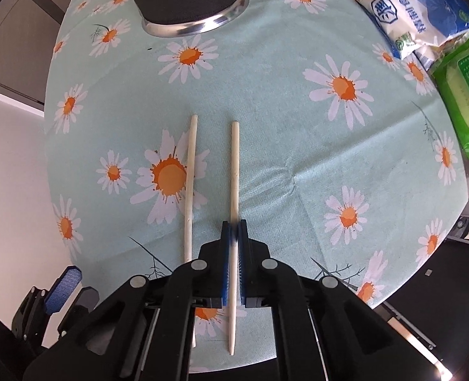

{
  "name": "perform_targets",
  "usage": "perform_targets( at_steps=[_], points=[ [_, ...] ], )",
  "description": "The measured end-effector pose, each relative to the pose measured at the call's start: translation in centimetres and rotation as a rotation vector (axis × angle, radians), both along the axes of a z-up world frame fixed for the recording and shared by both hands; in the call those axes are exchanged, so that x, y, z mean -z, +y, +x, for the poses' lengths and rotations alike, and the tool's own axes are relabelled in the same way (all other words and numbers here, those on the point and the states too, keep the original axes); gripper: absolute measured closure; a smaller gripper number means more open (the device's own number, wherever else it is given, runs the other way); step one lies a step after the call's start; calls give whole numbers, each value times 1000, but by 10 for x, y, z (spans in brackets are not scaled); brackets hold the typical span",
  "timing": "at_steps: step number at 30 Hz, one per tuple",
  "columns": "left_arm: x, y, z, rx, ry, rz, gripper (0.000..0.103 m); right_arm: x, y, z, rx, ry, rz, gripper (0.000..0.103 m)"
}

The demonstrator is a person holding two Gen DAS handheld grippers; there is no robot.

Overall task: Organize utensils
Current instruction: 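Grasp one of the last wooden chopsticks with the right tool, then grasp the other chopstick with the left tool while the right tool holds its chopstick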

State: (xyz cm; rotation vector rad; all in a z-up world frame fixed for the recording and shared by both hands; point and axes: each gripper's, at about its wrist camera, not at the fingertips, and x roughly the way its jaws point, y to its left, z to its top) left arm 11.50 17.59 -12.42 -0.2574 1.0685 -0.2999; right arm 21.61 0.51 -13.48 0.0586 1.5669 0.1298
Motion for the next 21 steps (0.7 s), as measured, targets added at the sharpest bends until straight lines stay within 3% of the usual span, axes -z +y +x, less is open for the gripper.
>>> perform_targets(
  at_steps=[8,14,21],
  points=[
    [-3,-23,19,20,23,42,74,-3,-24,5,18,11,99,97],
    [0,-46,38,51,84,24,74,-14,-66,18,11,3,181,97],
    [3,-72,55,34,138,78,74,-26,-101,24,10,-8,274,97]
  ],
)
